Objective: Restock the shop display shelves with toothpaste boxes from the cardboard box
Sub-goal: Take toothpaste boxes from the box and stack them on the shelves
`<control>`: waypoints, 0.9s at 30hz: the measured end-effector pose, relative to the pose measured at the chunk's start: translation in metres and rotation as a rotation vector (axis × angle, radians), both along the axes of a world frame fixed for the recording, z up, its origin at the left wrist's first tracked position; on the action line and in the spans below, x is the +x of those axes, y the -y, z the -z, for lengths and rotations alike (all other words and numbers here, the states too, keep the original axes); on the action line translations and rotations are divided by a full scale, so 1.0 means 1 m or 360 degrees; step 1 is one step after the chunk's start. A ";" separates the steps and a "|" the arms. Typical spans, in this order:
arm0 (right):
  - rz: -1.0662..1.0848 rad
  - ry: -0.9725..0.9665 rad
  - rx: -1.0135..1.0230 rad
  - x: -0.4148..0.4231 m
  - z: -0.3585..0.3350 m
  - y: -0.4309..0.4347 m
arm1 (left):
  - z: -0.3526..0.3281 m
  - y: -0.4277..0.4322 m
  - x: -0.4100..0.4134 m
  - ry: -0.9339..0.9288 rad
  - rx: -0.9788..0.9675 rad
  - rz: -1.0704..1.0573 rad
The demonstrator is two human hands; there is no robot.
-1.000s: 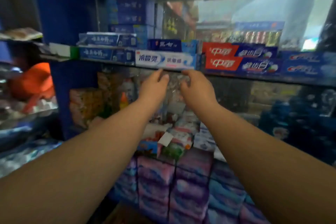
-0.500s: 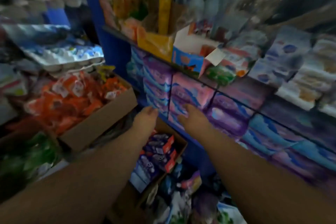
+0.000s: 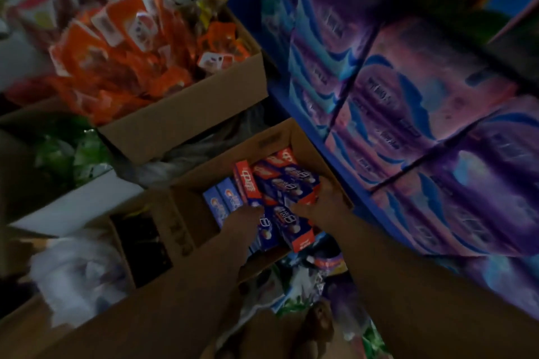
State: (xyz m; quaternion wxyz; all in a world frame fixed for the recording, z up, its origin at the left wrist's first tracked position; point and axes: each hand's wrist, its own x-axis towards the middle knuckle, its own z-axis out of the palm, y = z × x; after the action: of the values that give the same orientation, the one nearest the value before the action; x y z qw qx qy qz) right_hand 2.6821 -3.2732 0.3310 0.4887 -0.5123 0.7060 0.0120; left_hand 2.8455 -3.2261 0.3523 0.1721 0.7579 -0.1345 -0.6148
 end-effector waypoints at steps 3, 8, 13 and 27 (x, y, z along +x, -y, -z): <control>0.0329 0.0186 -0.0052 0.007 0.022 0.009 | 0.000 0.006 -0.013 -0.0207 0.0055 -0.0234; 0.0784 0.0031 0.0125 0.025 0.030 0.026 | 0.006 0.014 -0.024 -0.0426 -0.0043 -0.0616; 0.0639 -0.0022 0.0408 0.031 0.035 0.031 | 0.012 0.021 -0.027 -0.0575 -0.0078 -0.0820; 0.0888 0.0188 0.0028 0.074 0.008 0.041 | -0.012 0.029 -0.036 -0.0857 -0.0141 -0.1194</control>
State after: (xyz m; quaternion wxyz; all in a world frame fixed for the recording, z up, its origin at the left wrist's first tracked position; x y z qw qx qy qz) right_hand 2.7556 -3.3140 0.3226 0.5179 -0.2936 0.7900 -0.1466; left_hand 2.8096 -3.2555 0.3644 0.4437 0.5593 0.1722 -0.6787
